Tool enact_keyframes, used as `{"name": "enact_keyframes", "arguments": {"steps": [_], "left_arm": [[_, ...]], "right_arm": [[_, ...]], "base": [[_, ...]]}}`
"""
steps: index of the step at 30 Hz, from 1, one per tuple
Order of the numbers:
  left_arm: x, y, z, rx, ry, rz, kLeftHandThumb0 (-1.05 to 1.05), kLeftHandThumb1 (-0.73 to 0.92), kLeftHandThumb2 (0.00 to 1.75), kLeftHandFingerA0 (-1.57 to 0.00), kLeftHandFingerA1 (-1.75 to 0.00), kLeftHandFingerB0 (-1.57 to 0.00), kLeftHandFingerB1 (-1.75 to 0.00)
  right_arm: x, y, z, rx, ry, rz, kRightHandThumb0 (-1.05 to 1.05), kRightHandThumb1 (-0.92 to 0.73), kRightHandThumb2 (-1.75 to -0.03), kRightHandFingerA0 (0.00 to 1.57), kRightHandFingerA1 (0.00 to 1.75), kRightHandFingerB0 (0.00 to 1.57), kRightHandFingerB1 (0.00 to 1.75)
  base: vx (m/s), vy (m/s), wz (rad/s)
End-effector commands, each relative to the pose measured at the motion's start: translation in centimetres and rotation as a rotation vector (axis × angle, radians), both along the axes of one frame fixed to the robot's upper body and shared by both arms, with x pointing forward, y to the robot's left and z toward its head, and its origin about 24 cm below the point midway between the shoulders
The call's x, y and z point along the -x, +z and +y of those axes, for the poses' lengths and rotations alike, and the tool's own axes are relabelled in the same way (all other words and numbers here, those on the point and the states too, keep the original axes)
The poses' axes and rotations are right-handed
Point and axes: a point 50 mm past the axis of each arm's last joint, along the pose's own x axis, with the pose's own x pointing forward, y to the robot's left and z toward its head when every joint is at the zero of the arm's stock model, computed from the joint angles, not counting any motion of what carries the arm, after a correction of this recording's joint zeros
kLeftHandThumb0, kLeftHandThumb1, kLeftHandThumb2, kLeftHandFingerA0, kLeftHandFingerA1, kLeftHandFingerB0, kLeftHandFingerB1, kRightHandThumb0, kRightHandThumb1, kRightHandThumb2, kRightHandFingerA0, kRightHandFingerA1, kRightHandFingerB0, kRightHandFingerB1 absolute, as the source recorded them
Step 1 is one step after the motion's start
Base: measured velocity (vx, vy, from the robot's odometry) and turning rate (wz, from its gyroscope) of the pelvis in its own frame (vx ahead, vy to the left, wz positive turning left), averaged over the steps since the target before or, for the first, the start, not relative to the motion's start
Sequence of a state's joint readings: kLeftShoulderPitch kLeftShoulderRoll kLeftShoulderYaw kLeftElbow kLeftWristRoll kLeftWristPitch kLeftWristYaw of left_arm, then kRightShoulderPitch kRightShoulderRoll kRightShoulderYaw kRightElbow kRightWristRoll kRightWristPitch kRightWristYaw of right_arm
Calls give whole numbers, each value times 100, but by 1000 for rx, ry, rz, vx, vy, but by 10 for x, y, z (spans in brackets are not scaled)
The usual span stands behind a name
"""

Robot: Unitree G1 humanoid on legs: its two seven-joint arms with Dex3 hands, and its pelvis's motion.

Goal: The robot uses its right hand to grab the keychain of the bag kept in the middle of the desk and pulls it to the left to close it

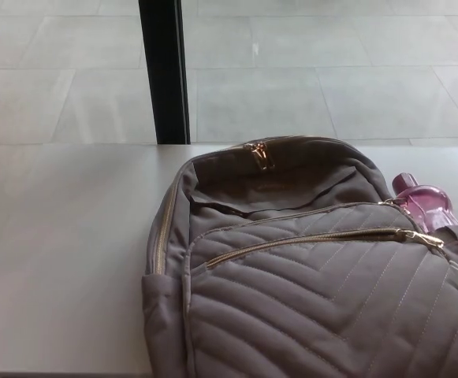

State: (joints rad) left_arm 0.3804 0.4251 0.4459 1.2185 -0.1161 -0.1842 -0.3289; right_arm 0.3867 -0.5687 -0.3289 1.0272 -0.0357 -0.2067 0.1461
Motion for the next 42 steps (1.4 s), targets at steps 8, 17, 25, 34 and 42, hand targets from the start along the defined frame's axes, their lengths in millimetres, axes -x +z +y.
{"name": "enact_keyframes", "arguments": {"steps": [8, 17, 25, 34, 42], "left_arm": [[-8, 10, 10, 15, -31, -81, -74, 37, 83, -57, -113, -35, -83], [-12, 11, 10, 22, -57, -94, -77, 39, 82, -56, -111, -32, -83], [-12, 10, 11, 15, -48, -73, -79, 28, 97, -65, -101, -39, -78], [-12, 8, 10, 20, -43, -56, -75, 38, 84, -60, -115, -35, -84], [-14, 8, 10, 20, -60, -58, -78, 30, 99, -67, -101, -40, -79]], "right_arm": [[-119, 105, -13, -11, 129, -736, -88, -76, -64, 32, 50, 0, 6], [-190, 176, 63, -82, 579, -1004, -84, -77, -63, 23, 39, 0, 20], [-204, 164, 126, -178, 820, -847, -89, -58, -98, 21, 56, 6, 20], [-211, 143, 145, -252, 875, -717, -82, -73, -63, 24, 52, 10, 28], [-220, 137, 152, -197, 922, -646, -82, -74, -63, 33, 60, 16, 32]], "base": [[0, 0, 0], [0, 0, 0], [0, 0, 0], [0, 0, 0], [0, 0, 0]]}}
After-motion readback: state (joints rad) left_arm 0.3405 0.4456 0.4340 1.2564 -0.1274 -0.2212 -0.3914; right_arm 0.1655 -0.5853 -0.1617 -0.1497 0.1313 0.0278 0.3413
